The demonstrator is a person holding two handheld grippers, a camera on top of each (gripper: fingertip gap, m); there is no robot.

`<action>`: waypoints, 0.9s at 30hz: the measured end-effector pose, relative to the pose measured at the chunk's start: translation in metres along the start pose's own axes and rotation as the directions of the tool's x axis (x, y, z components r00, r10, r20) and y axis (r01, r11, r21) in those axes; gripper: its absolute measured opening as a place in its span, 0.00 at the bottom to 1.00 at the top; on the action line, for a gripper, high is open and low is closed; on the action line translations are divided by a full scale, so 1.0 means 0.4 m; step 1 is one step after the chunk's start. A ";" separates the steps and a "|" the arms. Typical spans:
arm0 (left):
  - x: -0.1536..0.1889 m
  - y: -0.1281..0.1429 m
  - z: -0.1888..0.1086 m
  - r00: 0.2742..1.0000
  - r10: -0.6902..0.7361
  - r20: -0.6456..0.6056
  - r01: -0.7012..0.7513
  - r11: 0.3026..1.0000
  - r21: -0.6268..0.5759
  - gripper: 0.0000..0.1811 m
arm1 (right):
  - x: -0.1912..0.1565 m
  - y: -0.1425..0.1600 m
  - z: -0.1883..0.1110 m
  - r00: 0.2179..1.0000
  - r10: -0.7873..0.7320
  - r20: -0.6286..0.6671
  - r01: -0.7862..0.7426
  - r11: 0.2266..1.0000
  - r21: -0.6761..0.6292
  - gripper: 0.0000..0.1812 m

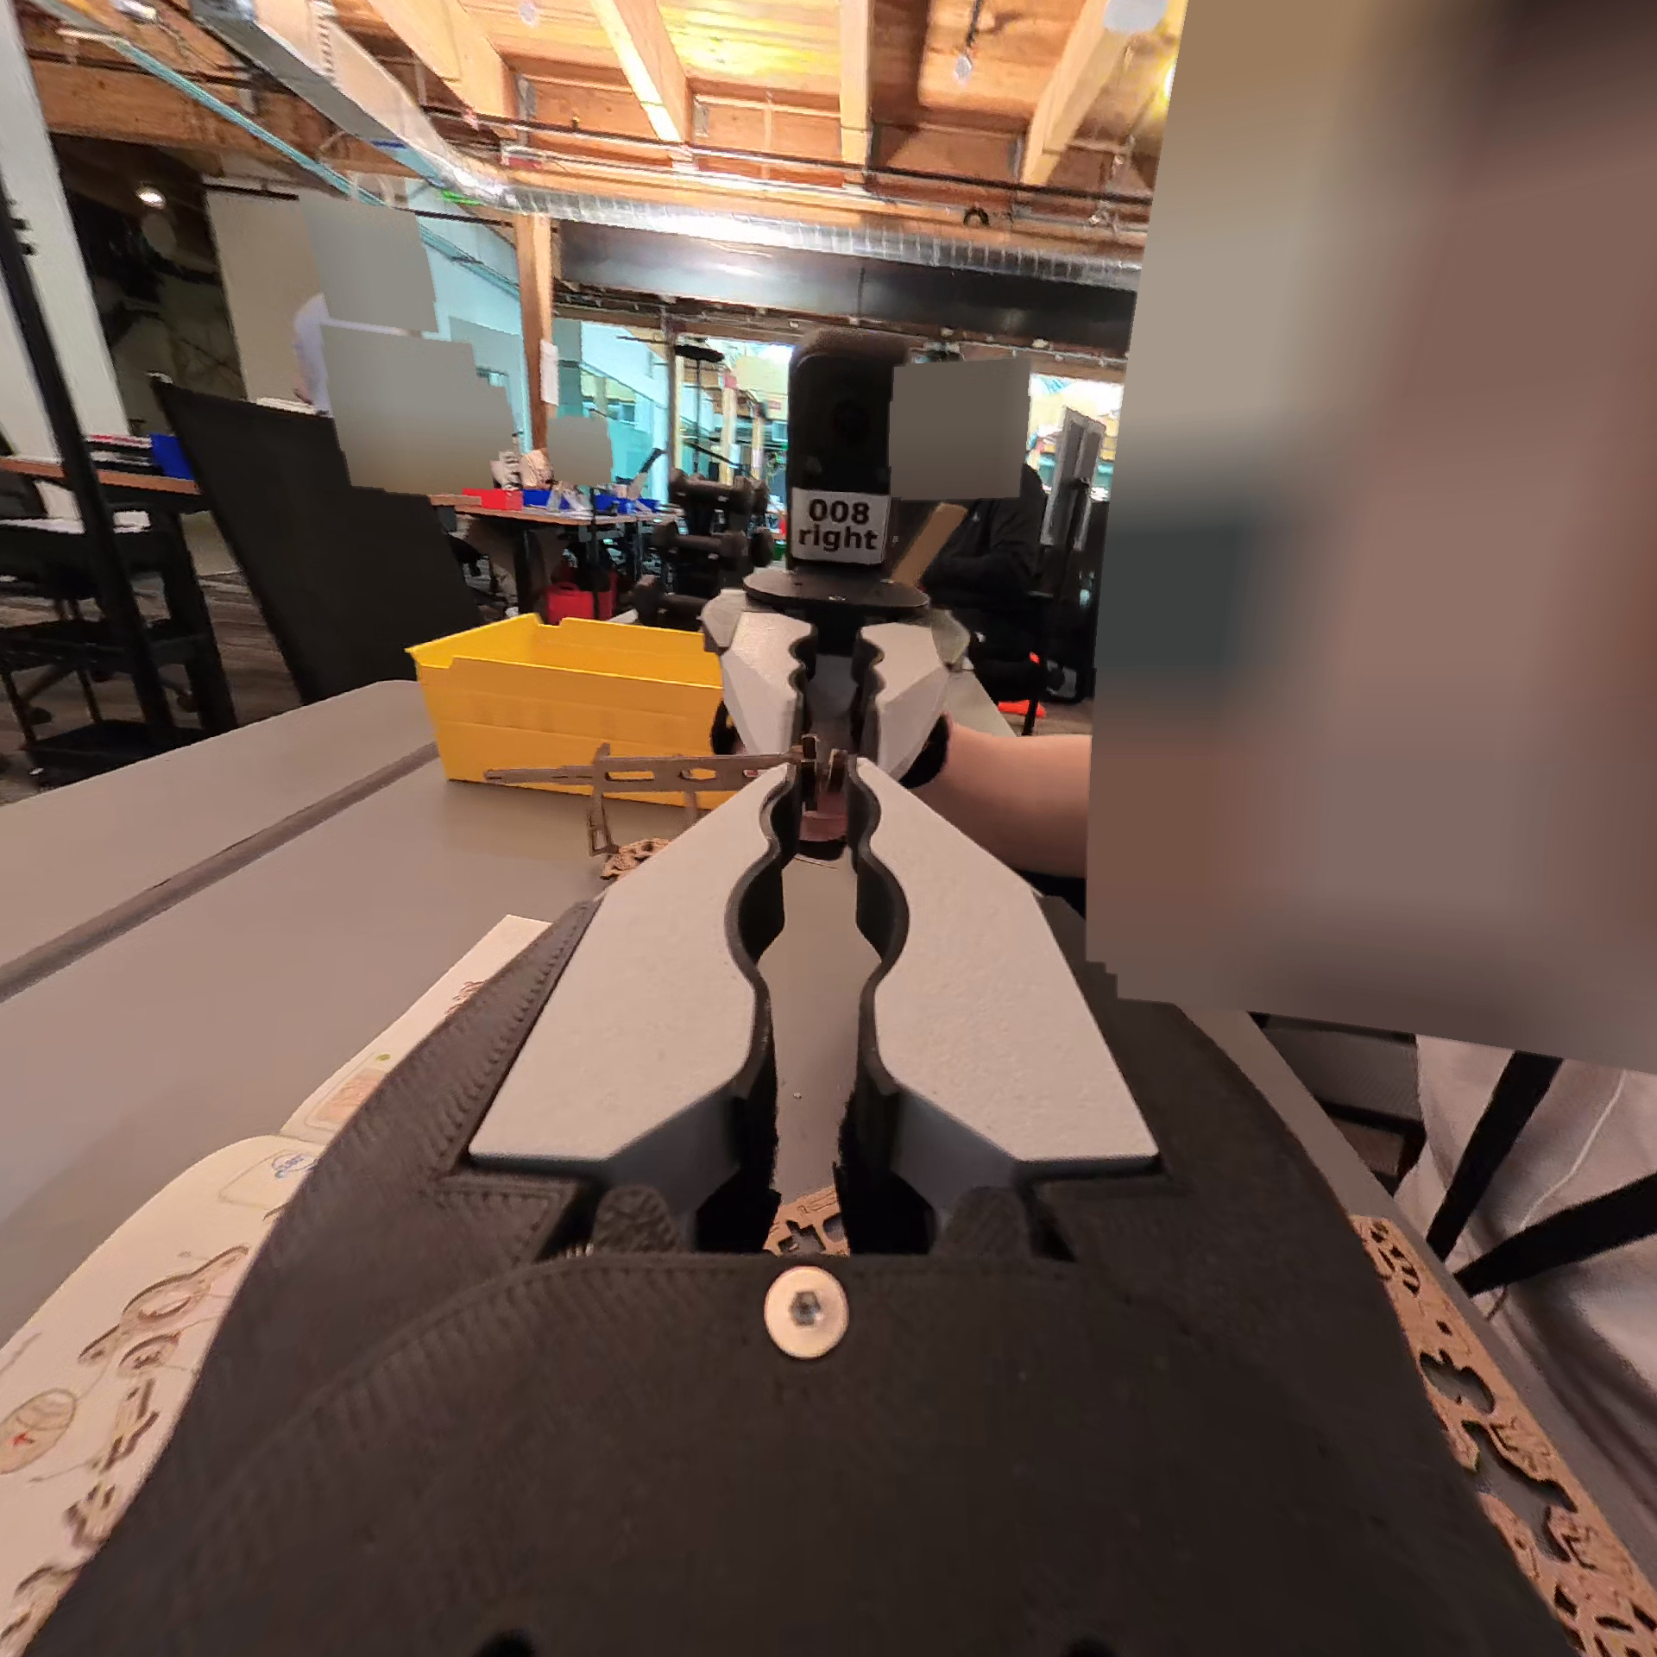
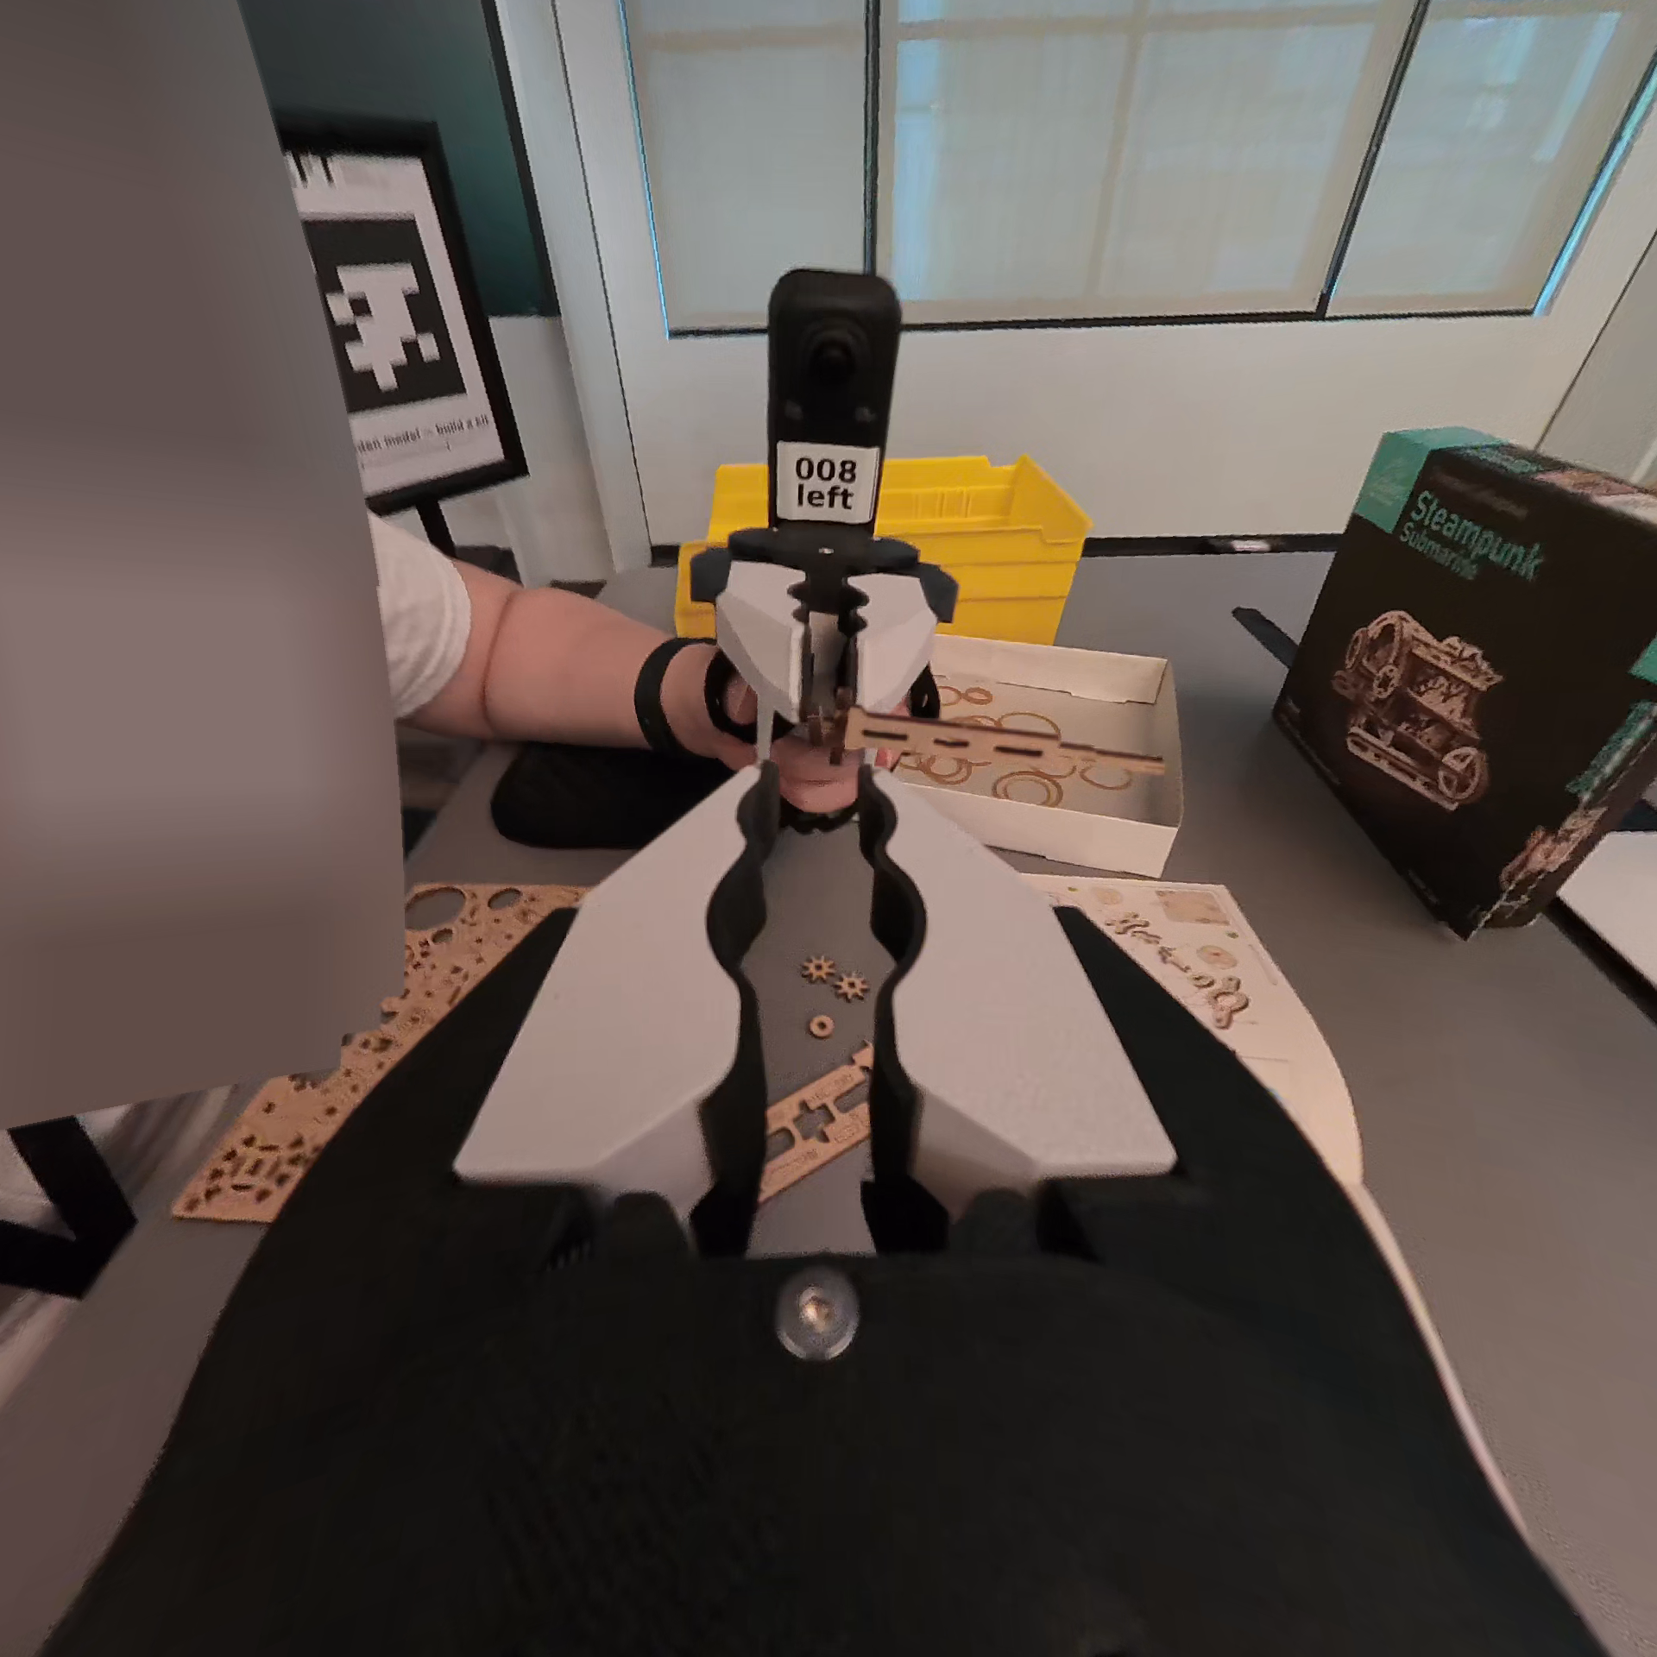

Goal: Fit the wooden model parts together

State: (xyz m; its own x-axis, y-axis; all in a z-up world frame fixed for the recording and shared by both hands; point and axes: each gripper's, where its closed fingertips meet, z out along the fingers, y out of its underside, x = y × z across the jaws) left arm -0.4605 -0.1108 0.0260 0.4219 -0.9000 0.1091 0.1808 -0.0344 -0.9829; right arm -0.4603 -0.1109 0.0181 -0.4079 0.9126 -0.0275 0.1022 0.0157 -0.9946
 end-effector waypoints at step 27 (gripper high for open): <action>-0.004 0.018 0.016 0.995 -0.092 0.027 0.093 0.995 -0.026 0.03 | 0.009 0.001 0.002 0.966 0.244 0.082 -0.248 0.967 0.054 0.03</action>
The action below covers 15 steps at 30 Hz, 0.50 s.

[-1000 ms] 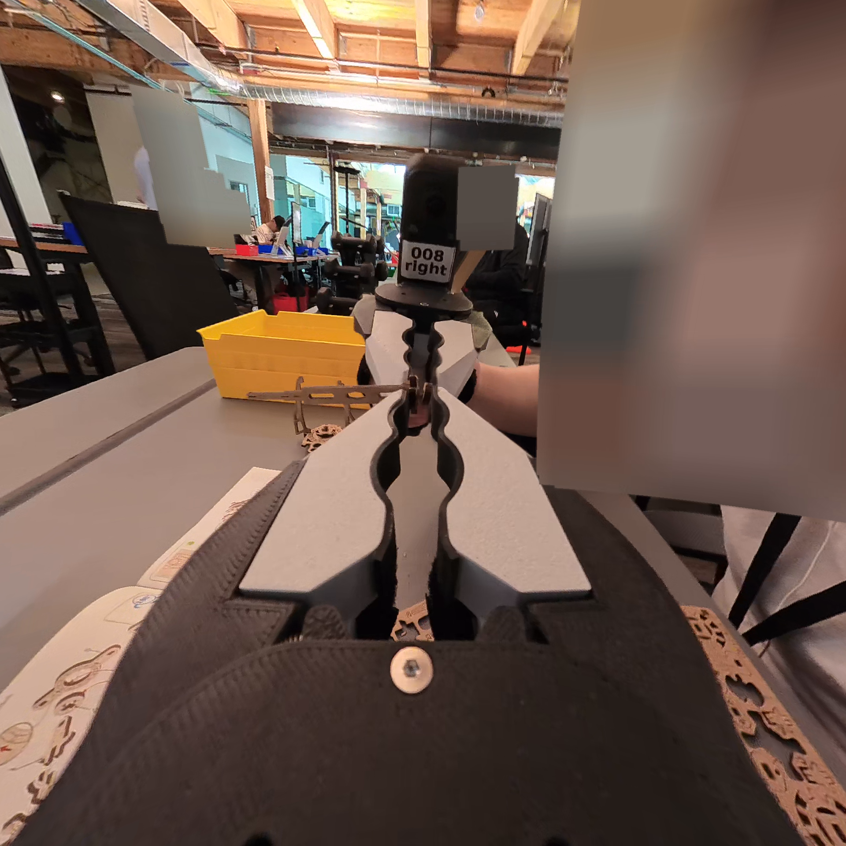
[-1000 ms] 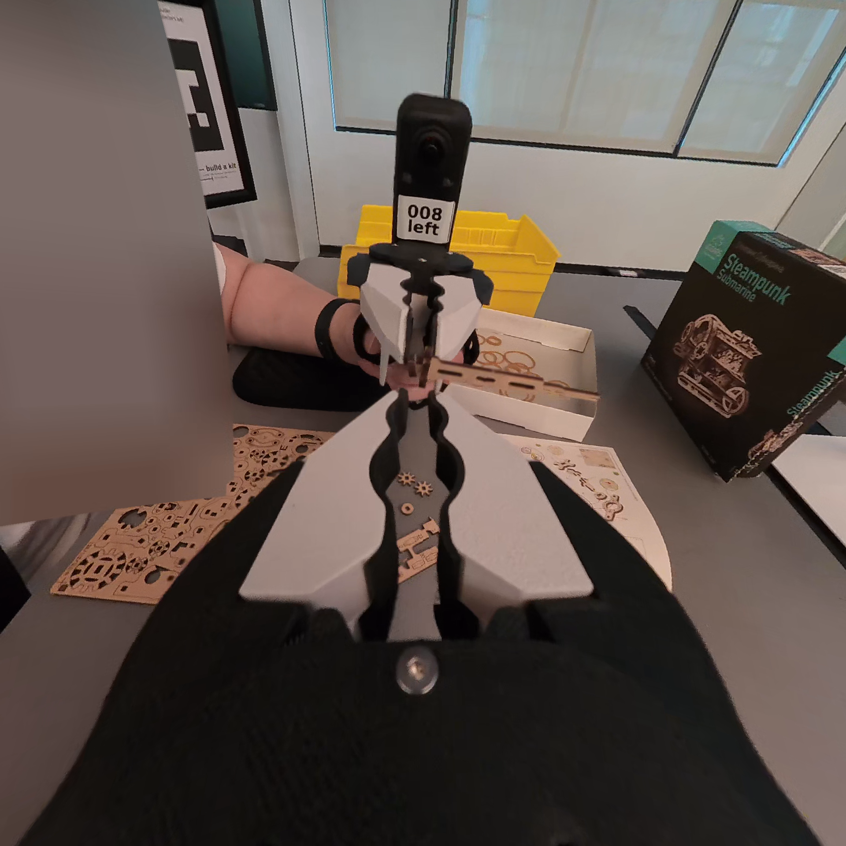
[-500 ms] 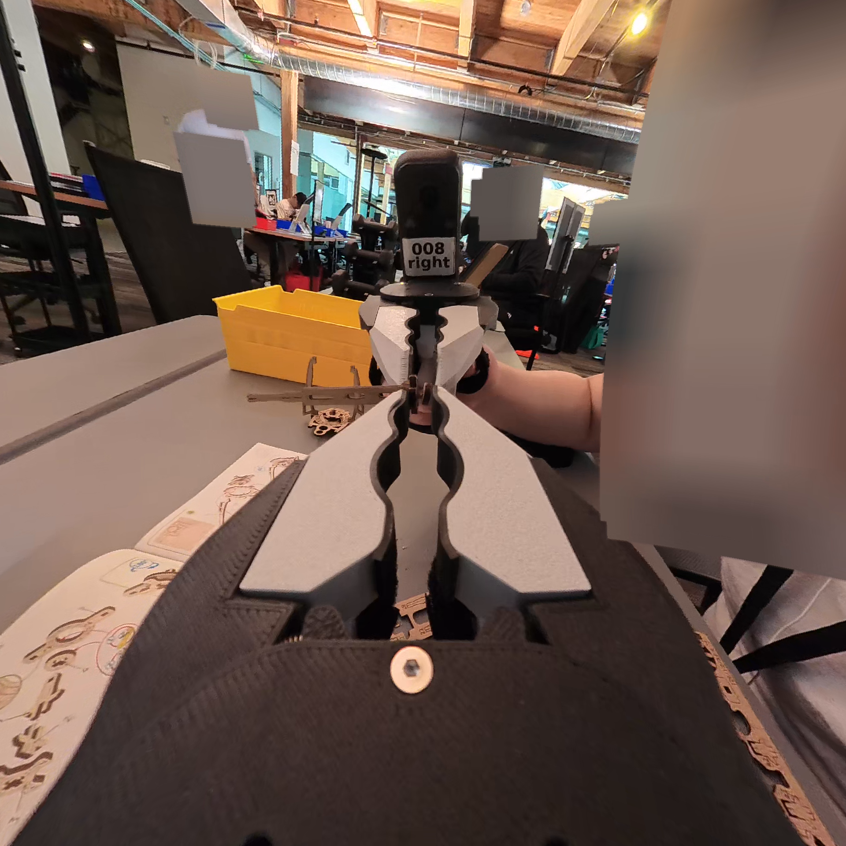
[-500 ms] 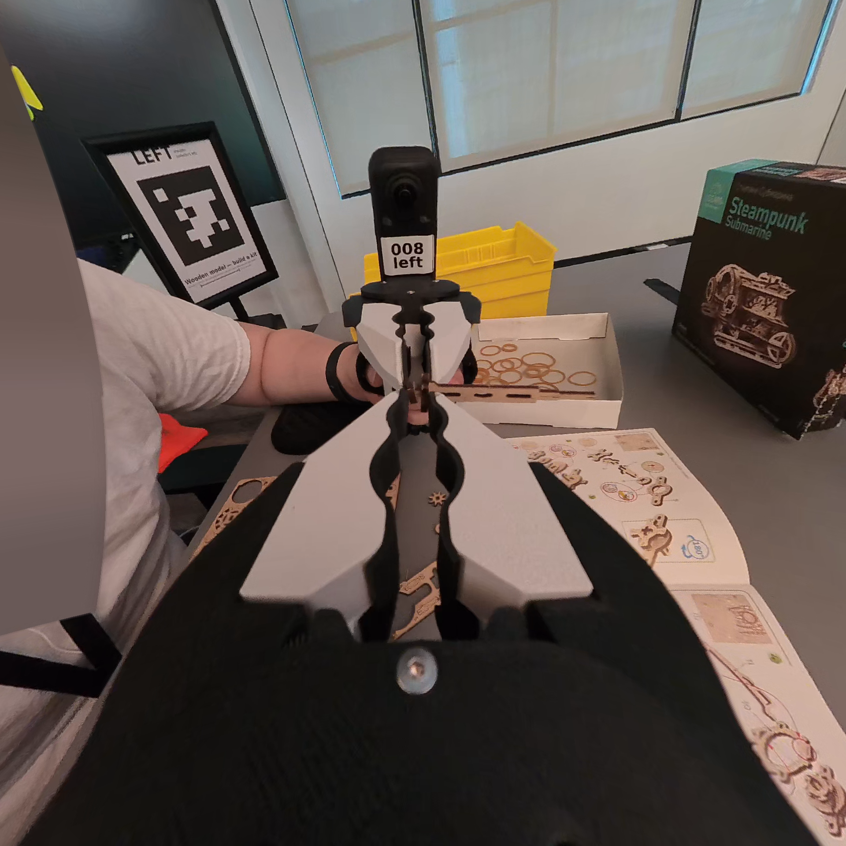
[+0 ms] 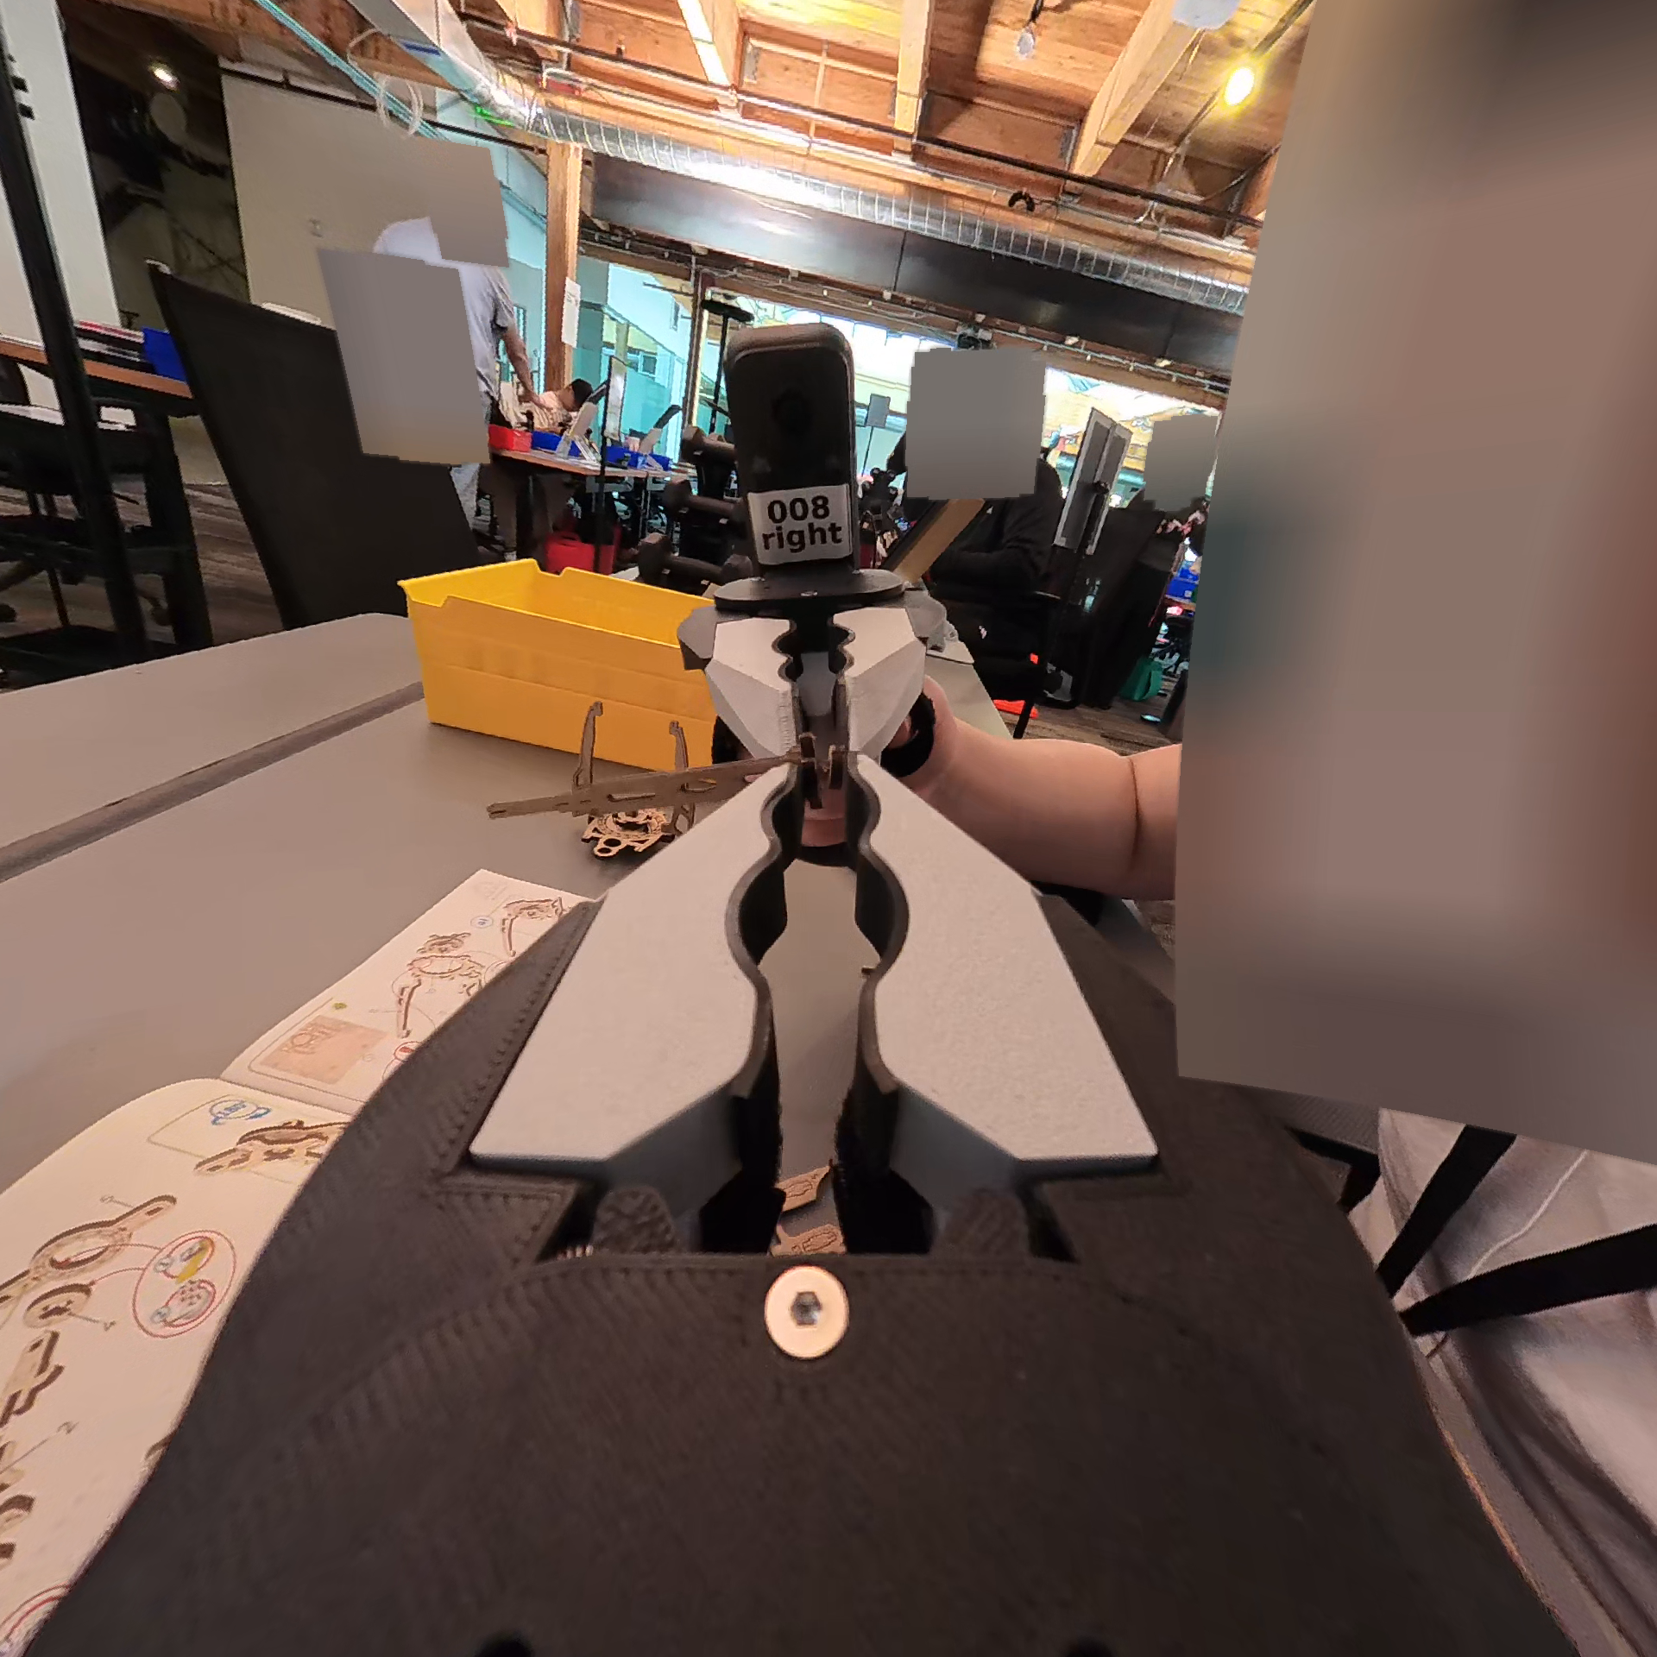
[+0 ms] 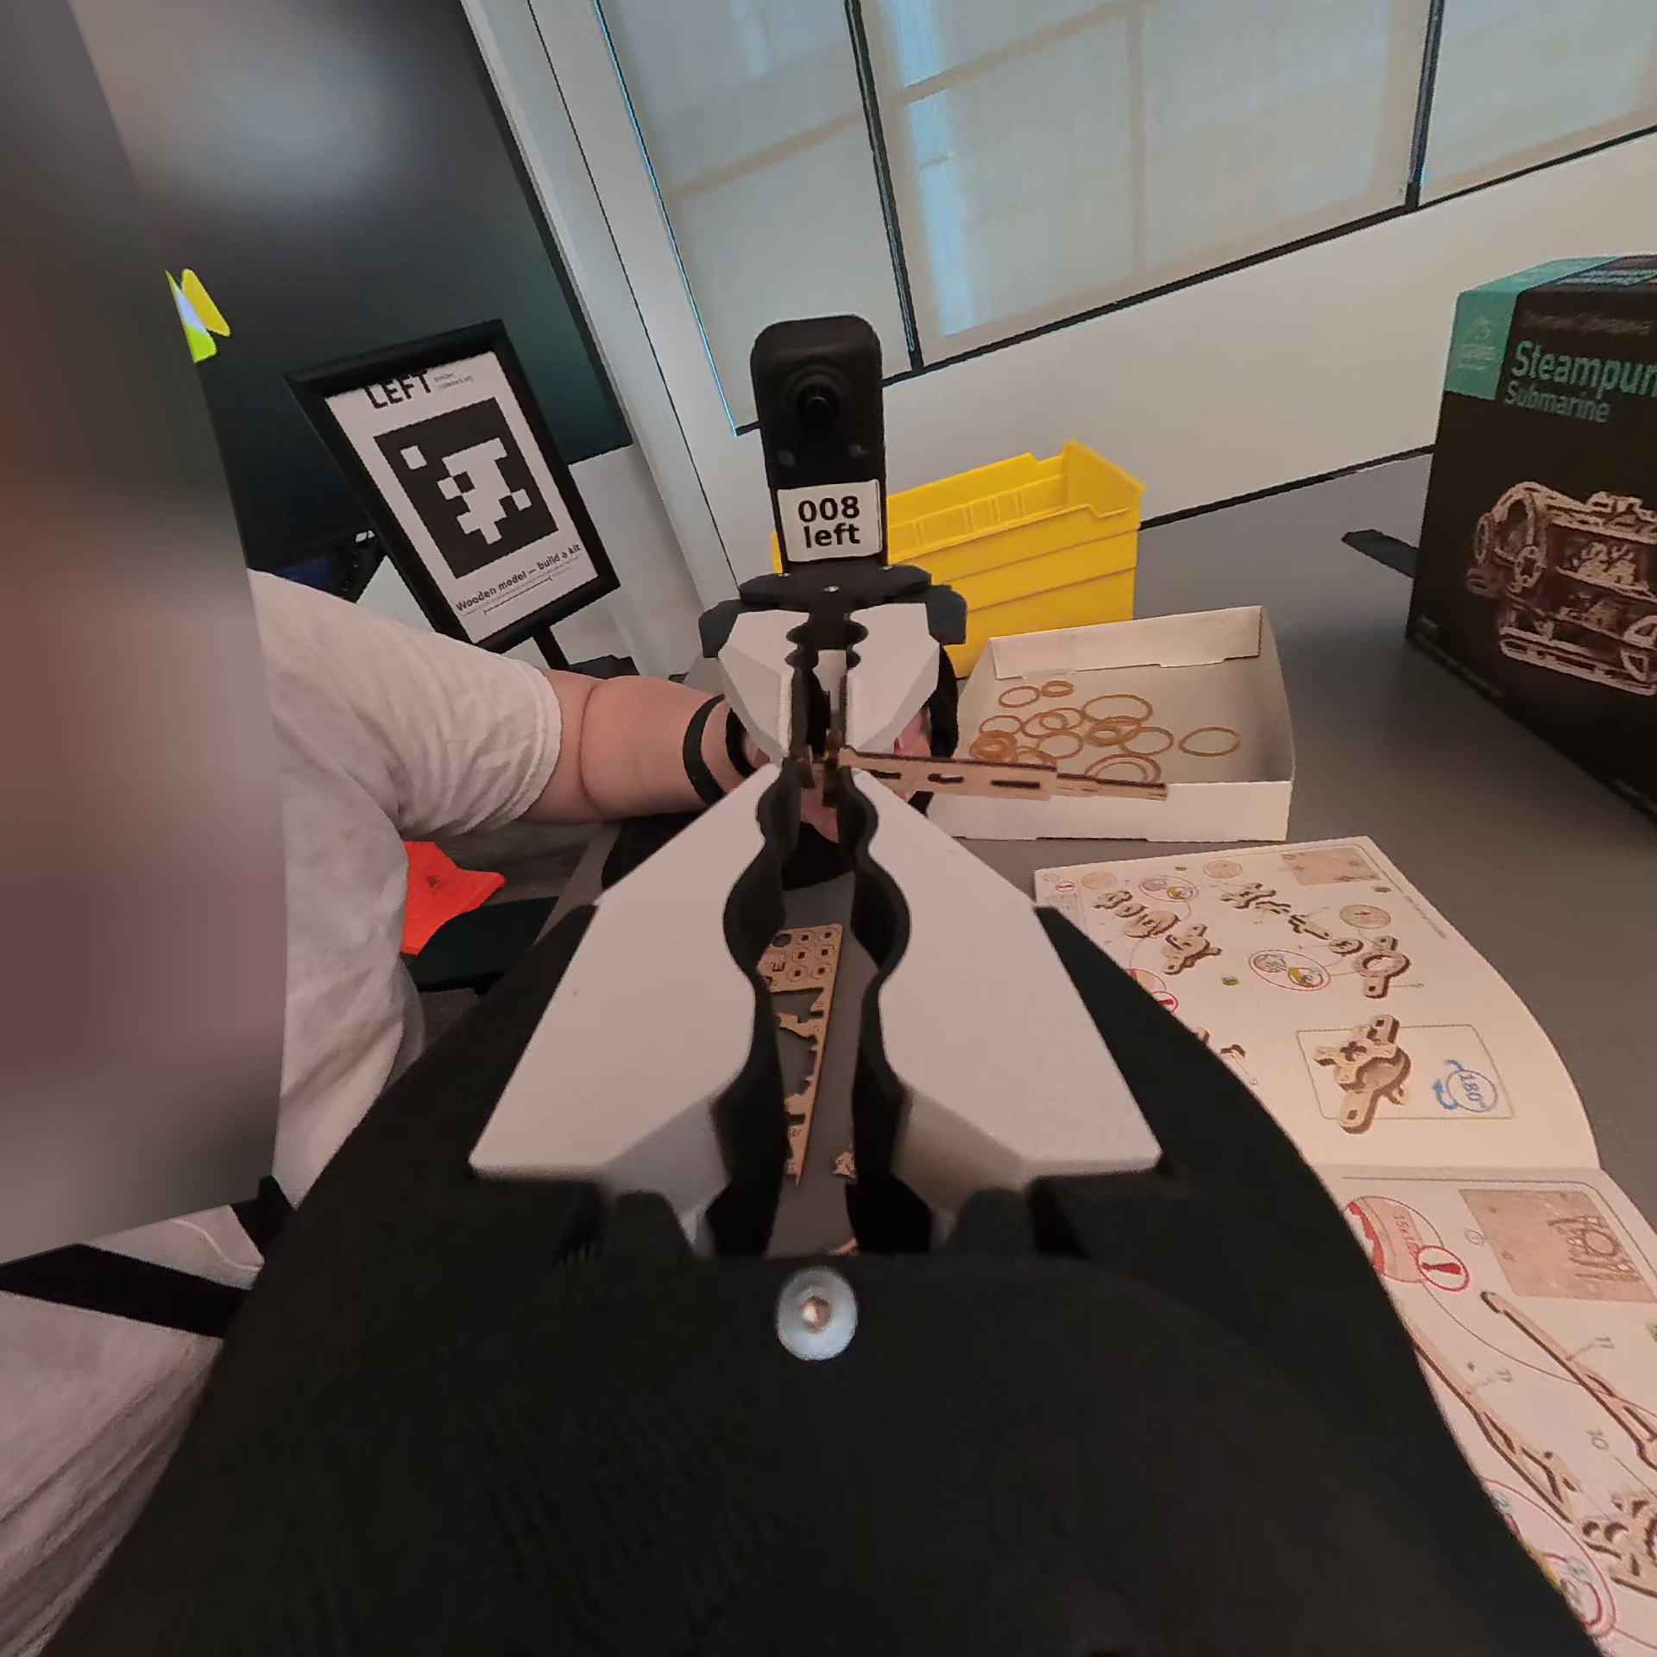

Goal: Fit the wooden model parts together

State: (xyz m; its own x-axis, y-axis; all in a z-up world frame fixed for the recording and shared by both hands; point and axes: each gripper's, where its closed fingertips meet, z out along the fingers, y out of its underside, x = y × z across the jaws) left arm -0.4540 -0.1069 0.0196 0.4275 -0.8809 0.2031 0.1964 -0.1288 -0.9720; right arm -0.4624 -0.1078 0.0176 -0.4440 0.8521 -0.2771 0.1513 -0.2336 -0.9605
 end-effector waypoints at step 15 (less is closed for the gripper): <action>0.000 -0.009 0.001 0.999 0.025 0.023 -0.025 1.000 0.011 0.02 | 0.000 -0.008 0.001 0.998 -0.055 -0.027 0.055 0.998 0.006 0.02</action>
